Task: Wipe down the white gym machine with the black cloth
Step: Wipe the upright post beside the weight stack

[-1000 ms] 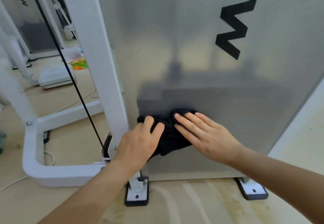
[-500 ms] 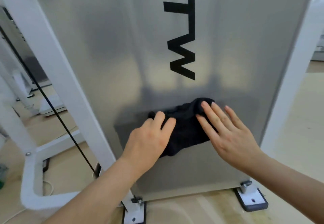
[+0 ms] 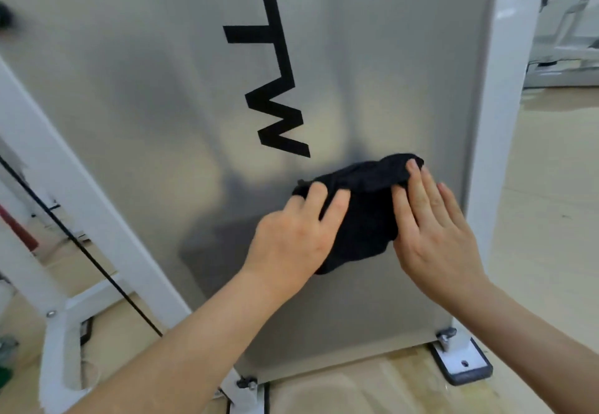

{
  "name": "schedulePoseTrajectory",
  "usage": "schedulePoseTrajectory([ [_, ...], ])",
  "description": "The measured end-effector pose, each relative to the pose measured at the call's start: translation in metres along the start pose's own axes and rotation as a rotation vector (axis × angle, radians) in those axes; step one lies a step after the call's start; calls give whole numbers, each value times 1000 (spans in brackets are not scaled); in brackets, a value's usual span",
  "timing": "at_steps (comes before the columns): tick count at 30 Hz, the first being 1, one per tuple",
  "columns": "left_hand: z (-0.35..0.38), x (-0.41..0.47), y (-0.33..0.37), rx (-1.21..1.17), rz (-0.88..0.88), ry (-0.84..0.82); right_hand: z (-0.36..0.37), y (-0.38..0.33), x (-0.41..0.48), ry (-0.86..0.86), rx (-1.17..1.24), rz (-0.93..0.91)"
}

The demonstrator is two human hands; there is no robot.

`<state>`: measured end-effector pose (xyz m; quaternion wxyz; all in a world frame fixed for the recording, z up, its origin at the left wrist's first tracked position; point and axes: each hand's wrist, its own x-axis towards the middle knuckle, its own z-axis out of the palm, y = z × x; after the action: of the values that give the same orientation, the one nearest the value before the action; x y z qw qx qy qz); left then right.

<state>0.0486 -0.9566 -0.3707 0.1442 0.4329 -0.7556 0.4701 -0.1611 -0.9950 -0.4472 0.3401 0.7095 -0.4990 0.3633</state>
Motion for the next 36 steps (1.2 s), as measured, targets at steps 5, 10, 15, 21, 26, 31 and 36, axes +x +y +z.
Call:
schedulePoseTrajectory([
  [5, 18, 3, 36, -58, 50, 12, 11, 12, -50, -173, 28, 76],
  [10, -2, 84, 46, -69, -3, 240, -15, 53, -16, -83, 160, 361],
  [15, 3, 155, 82, -56, 25, 356, -33, 92, 37, -149, 376, 734],
  [21, 38, 143, 132, -24, 154, 272, 1, 90, 42, 109, 1170, 1001],
  [26, 74, 76, 177, -66, 340, -5, 54, 64, -55, 116, 1036, 1044],
  [31, 80, 48, 213, -127, 400, -228, 57, 76, -111, -305, 1125, 1191],
  [36, 39, 77, 176, -218, 162, -113, 14, 113, -50, -649, 875, 919],
])
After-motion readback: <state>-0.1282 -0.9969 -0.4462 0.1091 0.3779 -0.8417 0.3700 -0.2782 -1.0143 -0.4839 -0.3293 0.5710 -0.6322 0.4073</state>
